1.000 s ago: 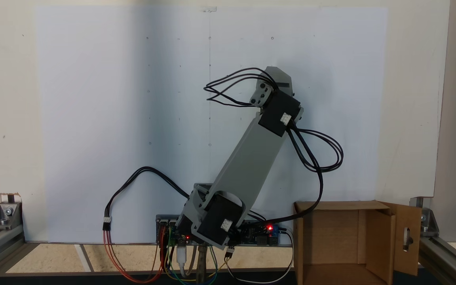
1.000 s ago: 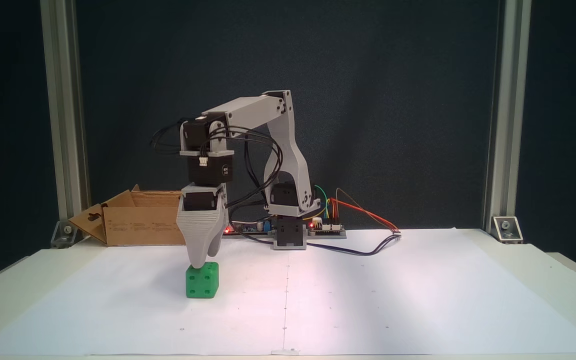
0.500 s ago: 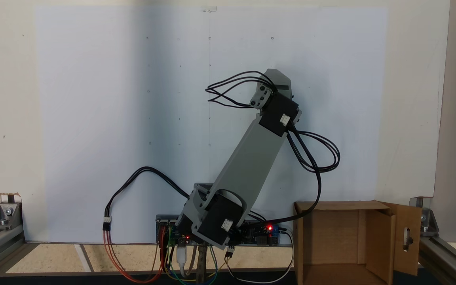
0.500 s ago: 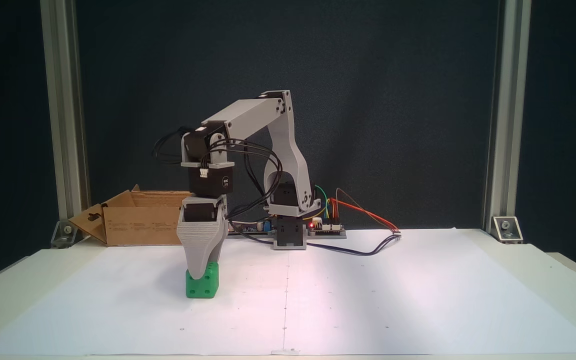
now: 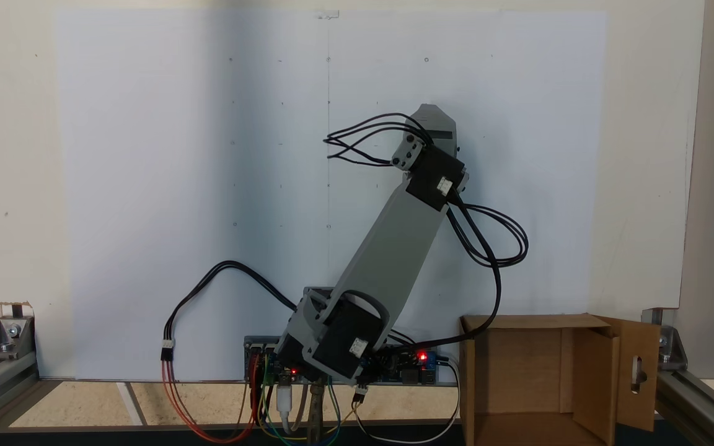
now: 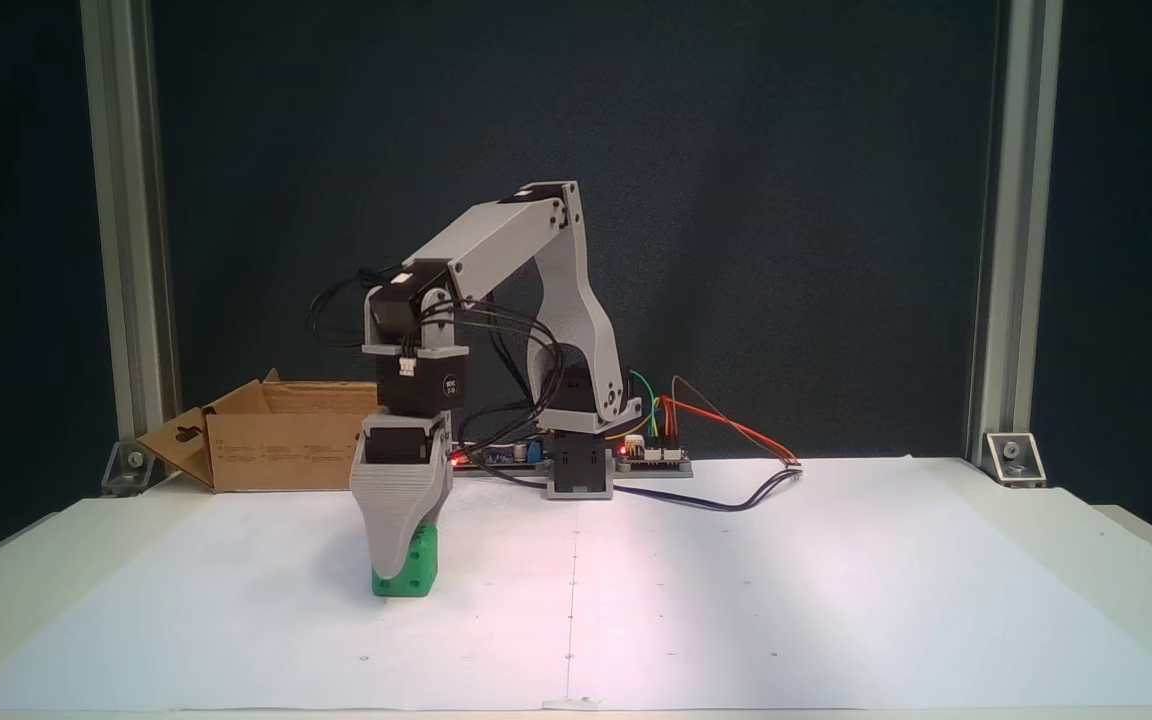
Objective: Grasp a green dice and put it in the bin.
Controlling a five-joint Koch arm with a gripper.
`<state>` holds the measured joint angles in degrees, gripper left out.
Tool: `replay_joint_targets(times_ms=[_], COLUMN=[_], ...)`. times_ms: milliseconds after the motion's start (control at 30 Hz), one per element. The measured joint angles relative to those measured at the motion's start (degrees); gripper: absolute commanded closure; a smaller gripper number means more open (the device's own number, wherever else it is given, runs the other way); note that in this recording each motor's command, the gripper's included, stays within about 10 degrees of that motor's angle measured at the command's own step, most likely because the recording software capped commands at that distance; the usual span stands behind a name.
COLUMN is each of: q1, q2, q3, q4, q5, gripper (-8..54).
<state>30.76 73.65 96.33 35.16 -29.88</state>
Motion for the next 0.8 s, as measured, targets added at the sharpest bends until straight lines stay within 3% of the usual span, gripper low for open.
replay_joint_targets(times_ms=[600,800], q1=[0.6,0.8], q2=[-0.7,-0.7], q3=[0.0,0.0], q4=[-0.2,-0.4], q5=[0.0,0.0], gripper=[7.1,26.6])
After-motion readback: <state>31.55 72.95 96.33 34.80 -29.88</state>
